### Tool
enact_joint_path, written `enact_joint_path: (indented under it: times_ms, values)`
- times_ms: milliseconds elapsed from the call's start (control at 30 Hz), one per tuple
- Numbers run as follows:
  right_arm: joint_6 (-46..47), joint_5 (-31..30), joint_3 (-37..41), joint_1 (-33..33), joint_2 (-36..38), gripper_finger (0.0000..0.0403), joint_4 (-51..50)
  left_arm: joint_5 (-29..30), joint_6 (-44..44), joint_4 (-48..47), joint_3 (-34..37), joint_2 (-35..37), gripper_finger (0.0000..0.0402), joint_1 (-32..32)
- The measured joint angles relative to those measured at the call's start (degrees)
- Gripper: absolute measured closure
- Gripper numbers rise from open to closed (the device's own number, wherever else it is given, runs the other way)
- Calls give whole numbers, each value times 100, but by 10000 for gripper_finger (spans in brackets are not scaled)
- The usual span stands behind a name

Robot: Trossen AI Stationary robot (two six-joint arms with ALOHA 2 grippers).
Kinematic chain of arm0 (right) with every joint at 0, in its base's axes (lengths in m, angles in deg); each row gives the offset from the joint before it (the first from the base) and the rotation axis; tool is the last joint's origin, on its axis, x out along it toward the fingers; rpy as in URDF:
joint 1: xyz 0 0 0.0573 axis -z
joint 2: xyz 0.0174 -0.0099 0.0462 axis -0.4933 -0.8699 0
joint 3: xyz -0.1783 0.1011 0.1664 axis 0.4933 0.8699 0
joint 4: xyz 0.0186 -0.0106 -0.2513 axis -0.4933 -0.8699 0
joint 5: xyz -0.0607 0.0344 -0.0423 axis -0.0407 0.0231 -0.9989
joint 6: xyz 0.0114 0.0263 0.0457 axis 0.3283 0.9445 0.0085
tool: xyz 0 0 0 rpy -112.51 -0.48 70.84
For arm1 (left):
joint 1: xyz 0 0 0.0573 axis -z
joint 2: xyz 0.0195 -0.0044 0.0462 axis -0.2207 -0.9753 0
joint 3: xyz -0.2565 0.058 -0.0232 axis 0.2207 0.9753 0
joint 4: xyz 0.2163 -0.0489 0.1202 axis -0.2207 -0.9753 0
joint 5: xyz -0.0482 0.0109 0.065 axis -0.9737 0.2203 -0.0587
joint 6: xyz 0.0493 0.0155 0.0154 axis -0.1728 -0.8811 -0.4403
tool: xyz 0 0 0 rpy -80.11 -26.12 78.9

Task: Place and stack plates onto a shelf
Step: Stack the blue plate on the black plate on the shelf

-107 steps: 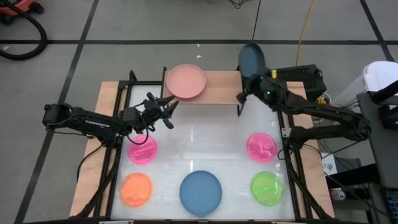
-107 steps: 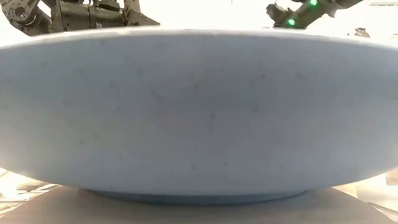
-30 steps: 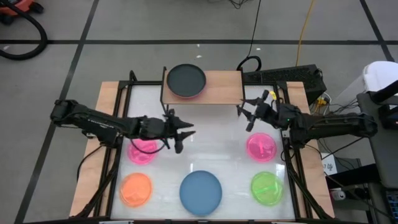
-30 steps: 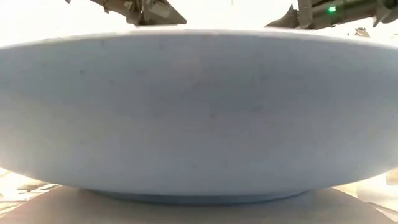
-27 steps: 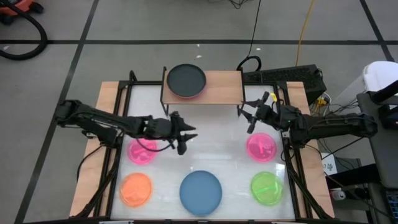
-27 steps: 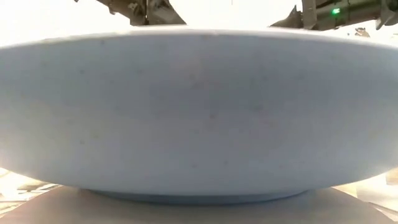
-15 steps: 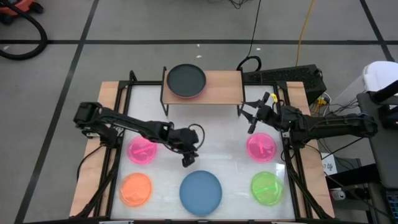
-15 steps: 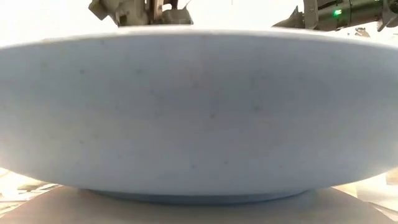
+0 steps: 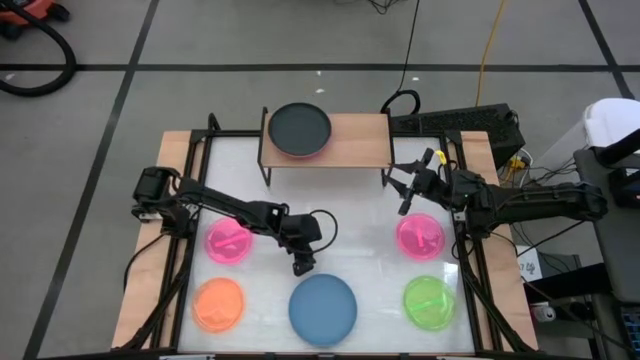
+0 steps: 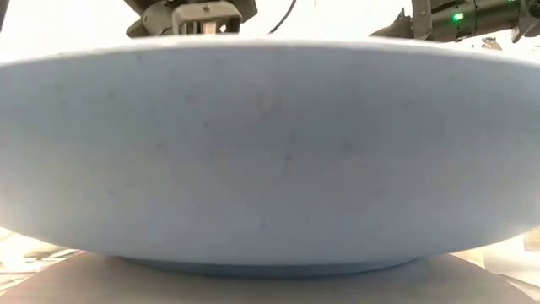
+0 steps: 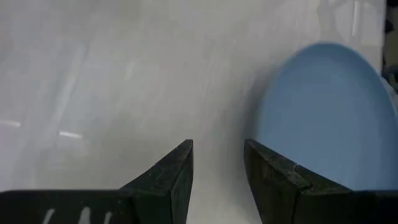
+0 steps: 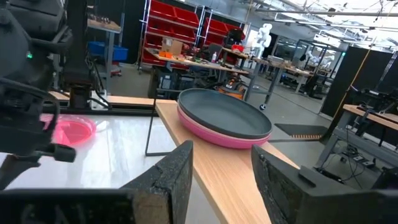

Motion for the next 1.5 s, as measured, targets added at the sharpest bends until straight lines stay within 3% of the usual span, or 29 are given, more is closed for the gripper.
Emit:
enact_joint_path:
  times_ms: [467,733,833,1033,1133,1367,1500]
  values:
    - [0,0,-2,2,-9,259,-28,-335,320,794,-12,-539,254,499]
    - [56,0,-4,2,-7,259,-34,-373,198,593,-2,-838,257,499]
    - [107,1,-4,2,-9,259,-48,-409,70,496,-11,-869,281,476]
    - [107,2,-4,2,-9,259,-52,-492,-243,417,-2,-717,381,316]
    - [107,3,-4,2,-9,259,-50,-466,-399,282,9,-461,389,182]
    - [102,0,-5,2,-7,259,-42,464,-1265,-219,8,635,391,-277]
    - [99,0,-9,2,-9,259,-31,1600,-1775,-482,9,1535,391,-678]
